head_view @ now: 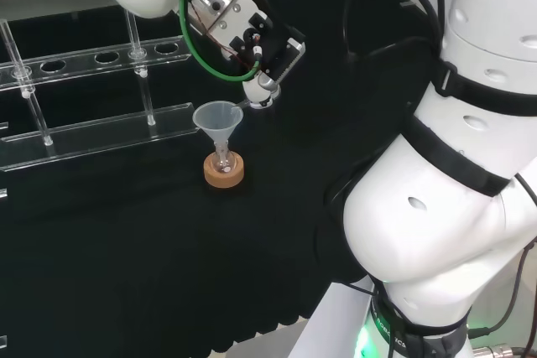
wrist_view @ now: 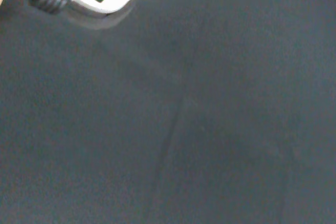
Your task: Pour all the NaCl from the weighing funnel into the round-bottom flask.
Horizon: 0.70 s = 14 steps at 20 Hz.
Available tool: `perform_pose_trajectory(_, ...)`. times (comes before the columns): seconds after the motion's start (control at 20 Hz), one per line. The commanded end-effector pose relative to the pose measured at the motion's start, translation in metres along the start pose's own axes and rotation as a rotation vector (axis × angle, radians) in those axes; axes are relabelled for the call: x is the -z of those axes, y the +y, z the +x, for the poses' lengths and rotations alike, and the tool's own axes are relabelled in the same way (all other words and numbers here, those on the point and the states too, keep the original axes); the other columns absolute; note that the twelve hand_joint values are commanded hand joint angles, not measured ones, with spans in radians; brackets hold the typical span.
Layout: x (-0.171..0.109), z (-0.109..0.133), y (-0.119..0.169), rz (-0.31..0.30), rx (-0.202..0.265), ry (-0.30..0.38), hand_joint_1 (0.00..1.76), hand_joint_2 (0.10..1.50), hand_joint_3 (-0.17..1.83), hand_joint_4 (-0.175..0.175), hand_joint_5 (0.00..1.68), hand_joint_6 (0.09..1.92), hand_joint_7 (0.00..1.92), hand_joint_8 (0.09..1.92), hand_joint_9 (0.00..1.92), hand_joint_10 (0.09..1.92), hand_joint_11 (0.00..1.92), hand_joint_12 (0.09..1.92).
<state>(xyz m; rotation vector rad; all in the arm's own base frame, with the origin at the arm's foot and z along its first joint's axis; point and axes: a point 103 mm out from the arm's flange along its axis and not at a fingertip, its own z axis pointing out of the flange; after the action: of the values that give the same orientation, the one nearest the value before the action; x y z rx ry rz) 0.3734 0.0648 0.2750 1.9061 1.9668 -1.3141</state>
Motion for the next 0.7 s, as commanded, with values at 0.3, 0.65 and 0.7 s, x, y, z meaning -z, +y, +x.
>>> perform_pose_trajectory(0.3,0.0035,0.0016,0.0014,0.012,-0.006,-0.034,1.12,0.69,0.62,0.175,1.24,0.71,0.57,0.67,0.92,0.36,0.79,1.06)
perform_pose_trajectory(0.65,0.0045,0.0035,0.0044,0.042,-0.012,-0.054,1.12,0.69,0.62,0.175,1.24,0.71,0.57,0.67,0.91,0.36,0.79,1.06)
perform_pose_trajectory(0.7,0.0049,0.0035,0.0045,0.043,-0.014,-0.056,1.12,0.69,0.62,0.175,1.24,0.71,0.56,0.67,0.91,0.36,0.79,1.06)
